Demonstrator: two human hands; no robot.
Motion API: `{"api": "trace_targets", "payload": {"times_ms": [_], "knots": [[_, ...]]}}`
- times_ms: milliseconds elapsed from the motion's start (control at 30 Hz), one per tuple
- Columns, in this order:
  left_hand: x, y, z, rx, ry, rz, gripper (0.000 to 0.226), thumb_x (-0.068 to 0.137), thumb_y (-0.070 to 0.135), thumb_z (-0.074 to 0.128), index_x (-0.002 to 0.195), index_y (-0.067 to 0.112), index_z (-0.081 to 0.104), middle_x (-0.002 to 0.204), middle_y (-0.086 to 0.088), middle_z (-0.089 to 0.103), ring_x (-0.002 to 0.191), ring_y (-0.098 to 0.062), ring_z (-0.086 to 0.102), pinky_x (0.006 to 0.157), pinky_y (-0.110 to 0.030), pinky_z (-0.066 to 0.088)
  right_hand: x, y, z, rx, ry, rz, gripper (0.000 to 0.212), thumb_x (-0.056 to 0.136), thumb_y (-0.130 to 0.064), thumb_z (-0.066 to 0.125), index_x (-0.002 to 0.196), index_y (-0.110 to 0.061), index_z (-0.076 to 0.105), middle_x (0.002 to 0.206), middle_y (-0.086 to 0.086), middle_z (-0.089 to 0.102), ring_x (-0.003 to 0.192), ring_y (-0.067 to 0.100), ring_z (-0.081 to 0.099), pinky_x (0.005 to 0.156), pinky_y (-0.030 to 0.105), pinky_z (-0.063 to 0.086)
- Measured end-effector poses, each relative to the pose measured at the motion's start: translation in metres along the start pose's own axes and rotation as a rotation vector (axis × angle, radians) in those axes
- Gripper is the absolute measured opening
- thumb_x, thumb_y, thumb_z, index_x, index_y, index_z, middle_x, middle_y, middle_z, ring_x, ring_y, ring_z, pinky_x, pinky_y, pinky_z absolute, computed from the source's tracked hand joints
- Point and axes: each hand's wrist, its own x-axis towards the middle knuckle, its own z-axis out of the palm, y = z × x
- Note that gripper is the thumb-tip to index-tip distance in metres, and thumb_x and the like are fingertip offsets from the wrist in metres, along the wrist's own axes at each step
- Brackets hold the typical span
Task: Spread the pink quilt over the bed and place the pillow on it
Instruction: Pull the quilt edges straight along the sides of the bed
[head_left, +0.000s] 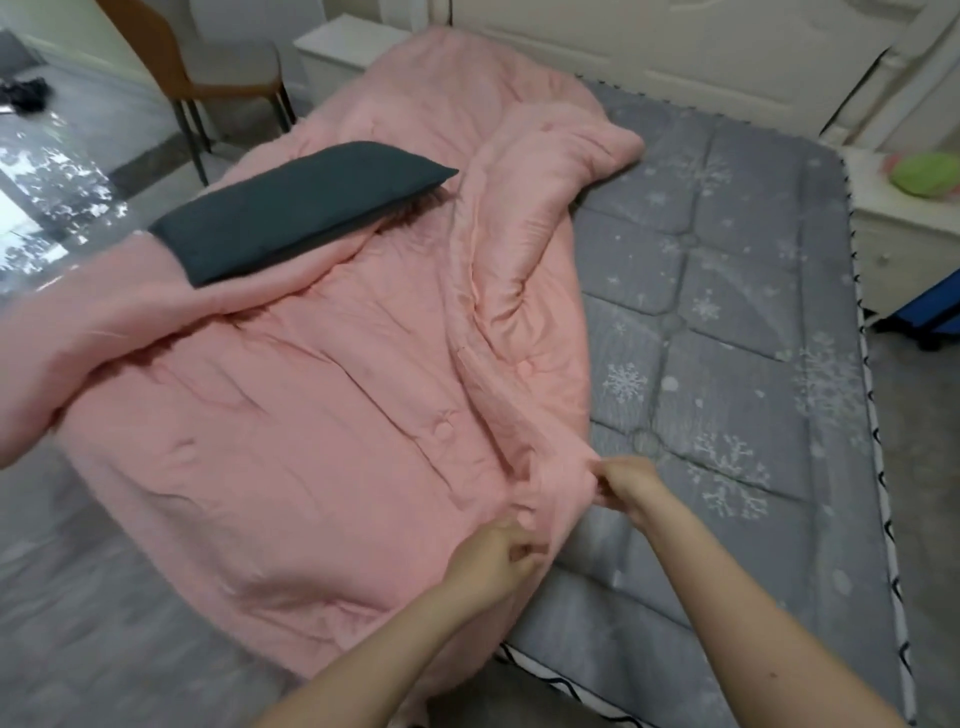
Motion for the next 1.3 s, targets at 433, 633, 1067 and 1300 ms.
{"api": "trace_targets", "payload": {"times_ms": [433, 633, 1067, 1300], "knots": [[0.012, -0.015, -0.025, 0.217, 0.322, 0.164, 0.078, 0.059, 0.070, 0.049, 0.124, 0.027, 0.056, 0.122, 0.007, 0.053, 0.113, -0.013, 0.049, 0.097, -0.026, 0.041, 0.062, -0.064, -0.171, 0.612, 0.493, -0.279, 0.014, 0.088, -0.007, 0.045, 0.085, -0.015, 0.056, 0.037, -0.020, 0.055, 0.037, -0.005, 0.055, 0.045, 0.015, 0.047], [0.014, -0.048, 0.008, 0.270, 0.061, 0.044, 0.093, 0.057, 0.068, 0.037, 0.139, 0.026, 0.038, 0.146, 0.007, 0.037, 0.133, -0.012, 0.034, 0.108, -0.021, 0.025, 0.096, 0.016, -0.140, 0.076, 0.261, -0.069, 0.030, 0.092, -0.018, 0.046, 0.119, -0.010, 0.057, 0.102, 0.004, 0.052, 0.086, 0.017, 0.050, 0.069, 0.029, 0.037], [0.059, -0.116, 0.053, 0.572, -0.250, 0.063, 0.073, 0.083, 0.046, 0.058, 0.145, 0.021, 0.028, 0.154, -0.001, 0.025, 0.138, -0.020, 0.028, 0.111, -0.031, 0.027, 0.044, 0.302, 0.030, -0.347, -0.130, 0.147, 0.037, 0.087, -0.012, 0.053, 0.052, -0.020, 0.043, 0.056, -0.006, 0.045, 0.067, 0.015, 0.048, 0.063, 0.025, 0.034], [0.065, -0.146, 0.087, 0.571, -0.327, 0.099, 0.083, 0.079, 0.050, 0.060, 0.147, 0.017, 0.023, 0.155, -0.004, 0.022, 0.140, -0.020, 0.026, 0.112, -0.027, 0.020, 0.030, 0.352, 0.090, 0.098, -0.070, 0.118, 0.032, 0.068, -0.016, 0.082, 0.088, -0.020, 0.057, 0.057, -0.011, 0.063, 0.068, 0.008, 0.057, 0.076, 0.027, 0.046]]}}
